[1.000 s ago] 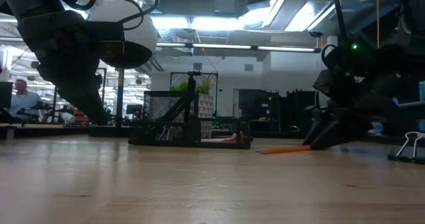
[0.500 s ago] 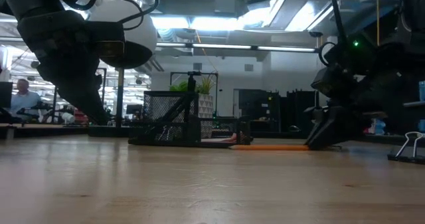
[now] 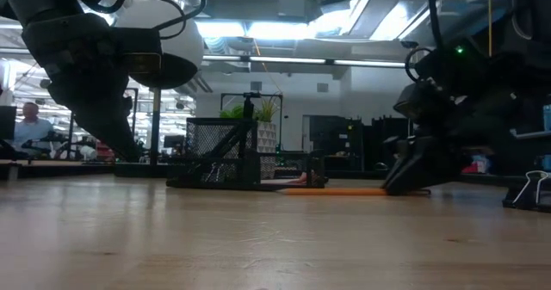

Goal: Pick and place office supplies into organizer
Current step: Put the yellow pencil into the black desk organizer

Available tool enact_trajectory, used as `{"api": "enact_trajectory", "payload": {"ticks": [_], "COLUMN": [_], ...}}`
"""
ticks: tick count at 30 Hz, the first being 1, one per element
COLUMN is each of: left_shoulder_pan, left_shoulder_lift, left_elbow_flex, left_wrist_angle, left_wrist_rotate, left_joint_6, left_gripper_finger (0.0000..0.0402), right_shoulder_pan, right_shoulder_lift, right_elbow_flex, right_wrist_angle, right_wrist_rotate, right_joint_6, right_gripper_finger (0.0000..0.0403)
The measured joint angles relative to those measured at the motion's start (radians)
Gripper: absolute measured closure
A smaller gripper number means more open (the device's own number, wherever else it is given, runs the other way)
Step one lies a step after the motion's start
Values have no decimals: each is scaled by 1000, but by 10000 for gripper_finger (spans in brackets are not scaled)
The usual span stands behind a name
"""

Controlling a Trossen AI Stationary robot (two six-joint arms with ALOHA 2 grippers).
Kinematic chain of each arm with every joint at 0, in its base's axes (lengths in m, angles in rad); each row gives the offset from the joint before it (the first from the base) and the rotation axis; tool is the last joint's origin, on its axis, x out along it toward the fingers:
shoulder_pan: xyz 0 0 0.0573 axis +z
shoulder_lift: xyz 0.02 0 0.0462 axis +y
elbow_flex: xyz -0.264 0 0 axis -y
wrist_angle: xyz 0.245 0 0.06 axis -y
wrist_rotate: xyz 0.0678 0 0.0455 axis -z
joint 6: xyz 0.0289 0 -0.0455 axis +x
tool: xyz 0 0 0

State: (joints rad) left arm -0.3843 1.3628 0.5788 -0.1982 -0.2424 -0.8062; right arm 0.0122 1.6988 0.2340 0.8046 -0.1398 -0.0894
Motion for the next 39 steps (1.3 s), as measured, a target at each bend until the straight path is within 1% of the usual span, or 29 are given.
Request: {"api": "enact_trajectory", "payload": {"ticks": [4, 8, 12, 20, 23, 28, 30, 39], "left_shoulder_pan": [0, 0, 0, 0, 0, 0, 0, 0], "left_shoulder_lift": [0, 0, 0, 0, 0, 0, 0, 0], "left_elbow_flex": [0, 0, 0, 0, 0, 0, 0, 0], "left_wrist_angle": [0, 0, 0, 0, 0, 0, 0, 0], "left_wrist_rotate": [1, 1, 1, 0, 0, 0, 0, 0], "left_joint_6": [0, 0, 0, 0, 0, 3, 16, 19], "left_gripper_finger": [304, 304, 304, 304, 304, 304, 304, 304], "right_shoulder_pan": [7, 7, 8, 8, 8, 7, 6, 6], "right_shoulder_lift": [21, 22, 21, 21, 21, 22, 22, 22], "right_elbow_flex": [-1, -1, -1, -1, -1, -2, -3, -25], "right_wrist_angle": [51, 52, 50, 50, 50, 56, 72, 105], "right_wrist_rotate": [8, 13, 52, 59, 60, 64, 54, 42], "right_joint_6": [34, 37, 71, 81, 63, 59, 56, 84], "right_gripper_finger": [364, 364, 363, 361, 346, 304, 293, 286]}}
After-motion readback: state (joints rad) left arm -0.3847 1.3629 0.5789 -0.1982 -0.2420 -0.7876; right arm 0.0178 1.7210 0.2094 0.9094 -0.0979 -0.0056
